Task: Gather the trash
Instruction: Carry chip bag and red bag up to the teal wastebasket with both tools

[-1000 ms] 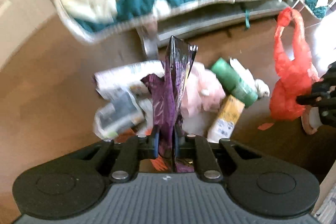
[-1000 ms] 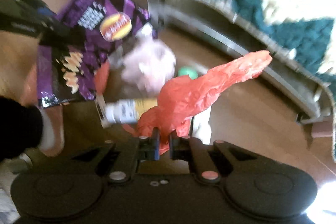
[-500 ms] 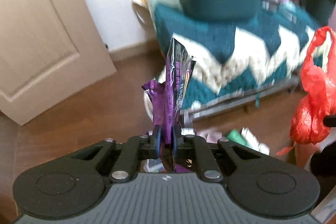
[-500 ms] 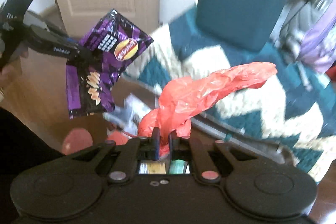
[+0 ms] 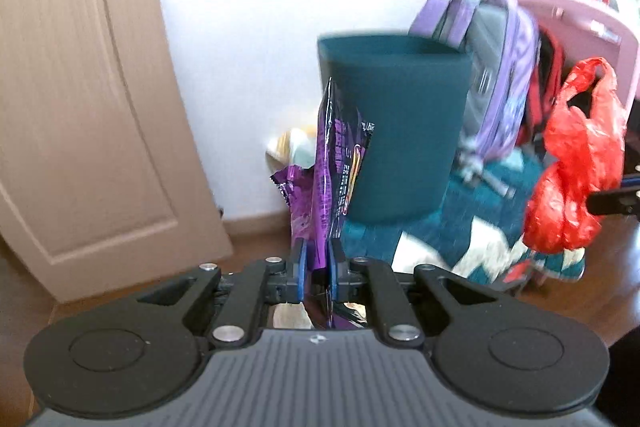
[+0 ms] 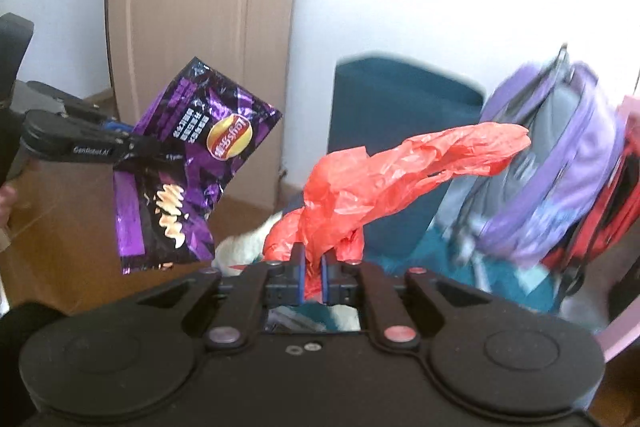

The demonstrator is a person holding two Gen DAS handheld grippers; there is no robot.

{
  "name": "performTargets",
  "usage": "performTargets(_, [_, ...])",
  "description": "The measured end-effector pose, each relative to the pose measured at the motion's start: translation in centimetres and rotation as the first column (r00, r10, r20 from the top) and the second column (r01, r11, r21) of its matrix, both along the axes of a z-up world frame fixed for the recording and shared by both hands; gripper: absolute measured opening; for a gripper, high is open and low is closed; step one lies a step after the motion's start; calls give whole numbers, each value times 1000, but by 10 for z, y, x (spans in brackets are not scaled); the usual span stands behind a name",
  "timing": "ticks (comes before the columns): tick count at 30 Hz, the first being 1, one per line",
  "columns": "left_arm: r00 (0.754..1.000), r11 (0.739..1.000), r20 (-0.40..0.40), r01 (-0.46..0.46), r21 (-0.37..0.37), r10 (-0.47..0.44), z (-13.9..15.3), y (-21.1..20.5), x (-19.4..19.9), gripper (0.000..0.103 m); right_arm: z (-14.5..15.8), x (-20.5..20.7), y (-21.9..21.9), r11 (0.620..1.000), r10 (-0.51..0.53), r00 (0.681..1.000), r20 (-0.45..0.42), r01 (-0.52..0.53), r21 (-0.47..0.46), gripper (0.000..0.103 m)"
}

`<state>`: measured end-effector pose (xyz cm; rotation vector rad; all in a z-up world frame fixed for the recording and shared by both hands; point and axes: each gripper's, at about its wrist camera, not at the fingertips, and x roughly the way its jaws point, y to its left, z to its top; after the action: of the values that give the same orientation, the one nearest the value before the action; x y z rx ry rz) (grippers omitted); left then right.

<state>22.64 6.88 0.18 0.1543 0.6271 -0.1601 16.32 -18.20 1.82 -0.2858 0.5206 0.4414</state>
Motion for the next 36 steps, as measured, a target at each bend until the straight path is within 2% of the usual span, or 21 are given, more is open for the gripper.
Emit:
performTargets(5, [997, 1000, 74, 17, 2, -17, 43, -24, 15, 11, 42, 23, -4, 1000, -1, 997, 75, 3, -19, 7])
performTargets(9, [989, 1000, 145, 22, 12, -24, 78, -44, 35, 11, 68, 46, -6, 1000, -19, 991, 136, 22, -20, 7])
performTargets(12, [981, 1000, 195, 18, -7, -16, 108, -55, 55, 11, 83, 68, -7, 999, -33, 986, 166, 38, -26, 7])
performTargets(17, [963, 998, 270, 11, -57, 5, 153, -70, 90, 11, 93, 100, -4, 997, -51, 980, 193, 61, -46, 6])
performTargets(20, [955, 998, 295, 5, -60, 13, 165, -82, 114, 11, 97, 123, -3, 996, -63, 977, 206, 75, -52, 7])
performTargets(28, [958, 994, 286, 10, -108, 22, 159, -101, 183, 11, 88, 191, 1, 993, -76, 978, 192, 92, -77, 6])
performTargets(36, [987, 999, 163, 4, -43, 3, 100, -120, 247, 11, 48, 256, 7, 986, -45, 995, 87, 59, -156, 6])
